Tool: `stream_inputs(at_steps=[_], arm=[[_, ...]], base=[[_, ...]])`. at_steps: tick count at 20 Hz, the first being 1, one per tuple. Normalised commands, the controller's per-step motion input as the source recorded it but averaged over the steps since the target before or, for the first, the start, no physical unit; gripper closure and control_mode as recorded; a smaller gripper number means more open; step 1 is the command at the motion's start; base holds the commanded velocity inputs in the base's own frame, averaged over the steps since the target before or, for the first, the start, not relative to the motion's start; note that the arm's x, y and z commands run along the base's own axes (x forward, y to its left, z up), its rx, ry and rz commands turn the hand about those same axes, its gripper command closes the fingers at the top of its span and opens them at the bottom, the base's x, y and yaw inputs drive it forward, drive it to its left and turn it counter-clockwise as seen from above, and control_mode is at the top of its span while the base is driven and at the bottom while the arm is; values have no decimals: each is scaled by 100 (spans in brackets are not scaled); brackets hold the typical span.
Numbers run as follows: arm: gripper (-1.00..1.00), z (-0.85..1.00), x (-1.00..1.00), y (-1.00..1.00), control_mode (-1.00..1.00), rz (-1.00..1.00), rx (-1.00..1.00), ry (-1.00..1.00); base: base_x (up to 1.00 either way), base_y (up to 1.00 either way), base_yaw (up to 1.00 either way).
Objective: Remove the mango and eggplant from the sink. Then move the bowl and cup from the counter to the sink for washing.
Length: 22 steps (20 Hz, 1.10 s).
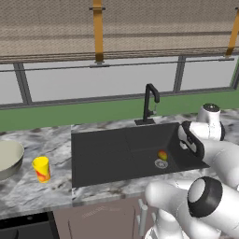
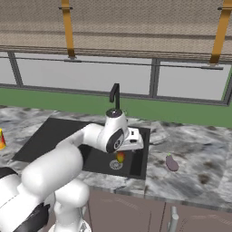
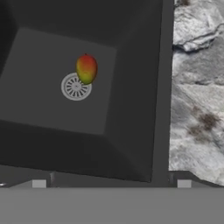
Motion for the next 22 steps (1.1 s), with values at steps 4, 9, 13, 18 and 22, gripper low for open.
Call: stream_inputs(at_steps=[4, 9, 13, 18, 22], arm=[[-100, -1, 13, 43, -100, -7, 0, -10], [-100, -6, 16, 35, -100, -7, 1, -9], [-100, -9, 21, 28, -100, -7, 3, -9], [-100, -7, 27, 26, -100, -5, 5, -4], [-100, -11, 27, 18, -100, 0, 4, 0]], base=[[0, 0, 0], [0, 0, 0], [0, 0, 0], [0, 0, 0], [0, 0, 0]])
